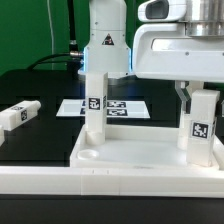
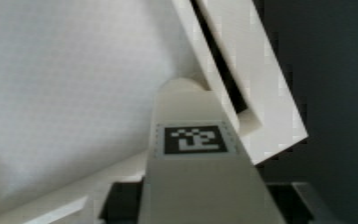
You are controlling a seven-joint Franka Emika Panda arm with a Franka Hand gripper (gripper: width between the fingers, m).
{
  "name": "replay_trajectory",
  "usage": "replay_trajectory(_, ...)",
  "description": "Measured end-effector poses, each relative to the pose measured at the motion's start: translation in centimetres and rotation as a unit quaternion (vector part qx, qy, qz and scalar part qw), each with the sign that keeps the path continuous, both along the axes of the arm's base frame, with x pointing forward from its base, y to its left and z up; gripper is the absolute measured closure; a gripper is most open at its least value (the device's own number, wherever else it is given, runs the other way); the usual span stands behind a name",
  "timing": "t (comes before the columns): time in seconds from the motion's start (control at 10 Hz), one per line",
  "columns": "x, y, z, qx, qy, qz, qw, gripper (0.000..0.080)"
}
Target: Assemble desk
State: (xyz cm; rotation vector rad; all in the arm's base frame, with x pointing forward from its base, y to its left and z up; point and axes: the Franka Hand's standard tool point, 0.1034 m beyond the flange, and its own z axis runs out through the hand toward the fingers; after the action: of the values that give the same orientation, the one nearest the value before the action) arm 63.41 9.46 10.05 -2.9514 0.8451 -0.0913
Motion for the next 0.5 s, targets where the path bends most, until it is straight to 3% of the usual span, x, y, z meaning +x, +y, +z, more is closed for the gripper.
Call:
replay_trajectory(0.3, 0.06, 0.56, -0.02, 0.025, 0.008, -0.18, 0.983, 0.0509)
replay_trajectory(0.5, 0.03, 0.61, -0.04, 0.034, 0.014, -0.238, 0.971, 0.0509)
